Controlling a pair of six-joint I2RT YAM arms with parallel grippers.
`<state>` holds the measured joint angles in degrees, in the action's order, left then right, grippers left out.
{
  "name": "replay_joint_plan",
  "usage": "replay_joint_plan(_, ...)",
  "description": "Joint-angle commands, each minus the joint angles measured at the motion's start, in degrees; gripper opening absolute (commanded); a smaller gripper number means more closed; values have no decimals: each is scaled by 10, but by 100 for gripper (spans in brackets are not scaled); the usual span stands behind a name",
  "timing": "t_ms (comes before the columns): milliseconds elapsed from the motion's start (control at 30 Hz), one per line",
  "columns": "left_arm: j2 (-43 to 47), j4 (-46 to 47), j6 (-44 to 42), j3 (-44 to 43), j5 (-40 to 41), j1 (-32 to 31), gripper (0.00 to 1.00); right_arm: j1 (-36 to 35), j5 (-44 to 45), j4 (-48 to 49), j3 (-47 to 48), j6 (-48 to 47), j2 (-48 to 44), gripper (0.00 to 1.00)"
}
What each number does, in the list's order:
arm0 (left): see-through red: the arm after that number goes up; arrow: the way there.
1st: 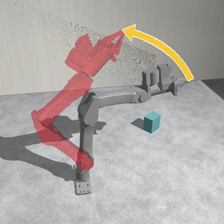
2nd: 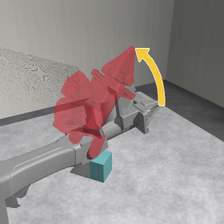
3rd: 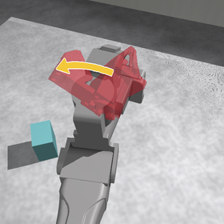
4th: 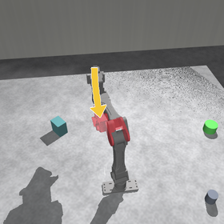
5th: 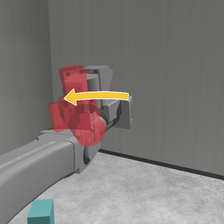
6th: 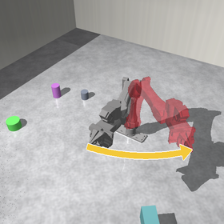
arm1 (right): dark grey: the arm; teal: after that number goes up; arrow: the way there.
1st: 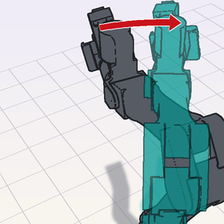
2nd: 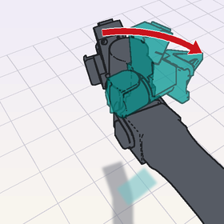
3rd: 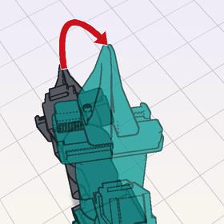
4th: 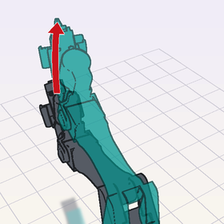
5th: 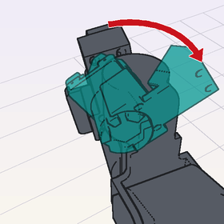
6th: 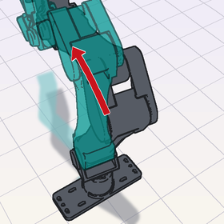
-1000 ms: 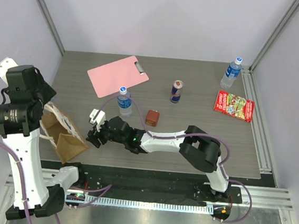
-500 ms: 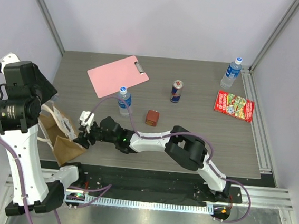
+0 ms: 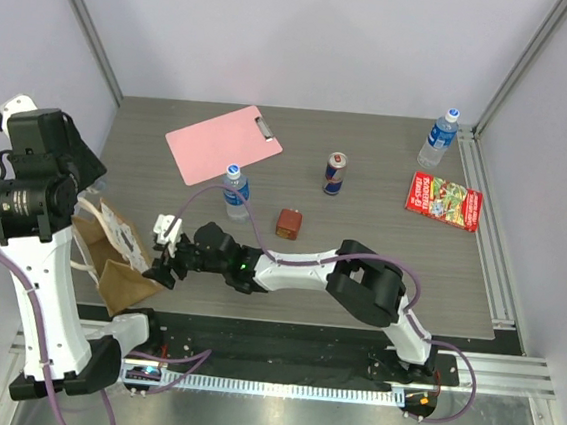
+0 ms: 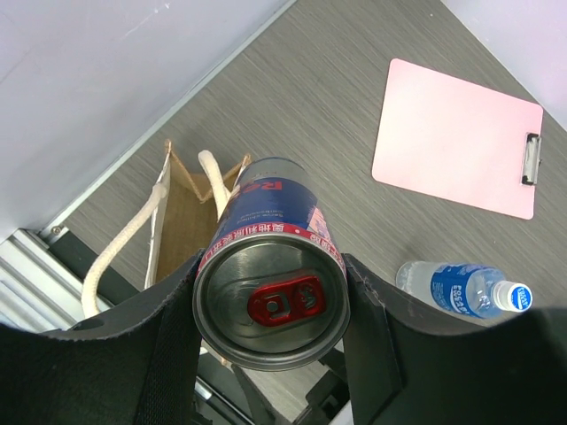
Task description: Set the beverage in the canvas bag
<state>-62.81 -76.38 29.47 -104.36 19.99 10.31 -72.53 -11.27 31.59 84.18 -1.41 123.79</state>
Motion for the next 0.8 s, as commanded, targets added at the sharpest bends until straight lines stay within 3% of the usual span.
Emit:
replay_joint_plan(0,7,37,-6,-13,0,2,0,-2,-52,22,4,3,-45,71)
replay_joint_plan(367,1,36,-15,0,-22,2,0,-22,-22,-1,77,12,26,68)
replay_joint_plan(500,0,36,-16,1,-36,3,0,-22,50,16,94,4,38,55)
replay_joint_plan(567,-8,28,-20,-3,-29,2,0,-22,105,30,92,-10,38,35)
replay_joint_plan(600,-13,23,-25,-7,-23,2,0,-20,129,42,92,-15,38,15)
replay_joint_plan(633,-17,19,-28,-9,-17,2,0,-17,138,46,92,-18,37,2)
replay_joint_plan(767,-24,14,-28,-15,-23,-3,0,-3,179,80,70,-19,25,1)
